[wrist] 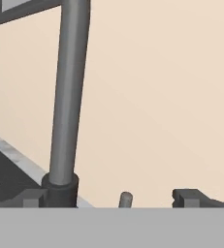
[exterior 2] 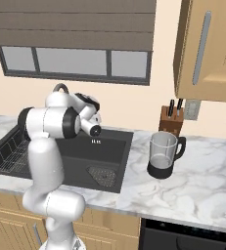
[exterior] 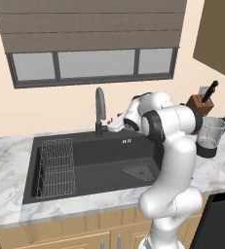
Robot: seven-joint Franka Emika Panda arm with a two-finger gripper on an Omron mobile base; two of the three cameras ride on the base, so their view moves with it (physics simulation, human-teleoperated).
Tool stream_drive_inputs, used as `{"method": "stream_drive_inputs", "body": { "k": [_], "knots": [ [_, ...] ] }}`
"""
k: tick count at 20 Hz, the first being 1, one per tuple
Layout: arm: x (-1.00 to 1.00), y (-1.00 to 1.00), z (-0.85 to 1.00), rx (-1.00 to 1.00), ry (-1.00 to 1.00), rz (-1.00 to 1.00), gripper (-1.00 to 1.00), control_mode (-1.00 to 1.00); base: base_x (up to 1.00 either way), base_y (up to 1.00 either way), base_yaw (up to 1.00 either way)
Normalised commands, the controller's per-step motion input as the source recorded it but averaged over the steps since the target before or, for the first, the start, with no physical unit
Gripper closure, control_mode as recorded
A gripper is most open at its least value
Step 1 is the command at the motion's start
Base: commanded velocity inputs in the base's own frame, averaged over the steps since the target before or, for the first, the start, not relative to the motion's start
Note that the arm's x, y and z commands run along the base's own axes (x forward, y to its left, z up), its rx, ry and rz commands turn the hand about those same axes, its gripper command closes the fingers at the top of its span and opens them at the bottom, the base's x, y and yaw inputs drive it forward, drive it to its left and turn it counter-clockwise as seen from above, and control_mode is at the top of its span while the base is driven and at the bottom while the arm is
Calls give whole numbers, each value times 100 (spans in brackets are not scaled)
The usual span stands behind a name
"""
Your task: Turn on the sink faucet and place the jug under the water for a few seconds to fill it up.
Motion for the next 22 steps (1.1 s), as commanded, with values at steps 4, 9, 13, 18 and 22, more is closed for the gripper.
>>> {"method": "stream_drive_inputs", "body": {
  "k": [4,9,13,18,22],
  "knots": [
    [33,3,-23,0,0,0,-100,-100,0,0,0],
    [34,0,-17,0,0,0,-100,-100,0,0,0],
    [36,0,-14,0,0,-1,-100,-100,0,0,0],
    [38,0,-12,0,0,-1,-100,-100,0,0,0],
    [39,5,-8,0,0,-2,-100,-100,0,0,0]
  ]
}}
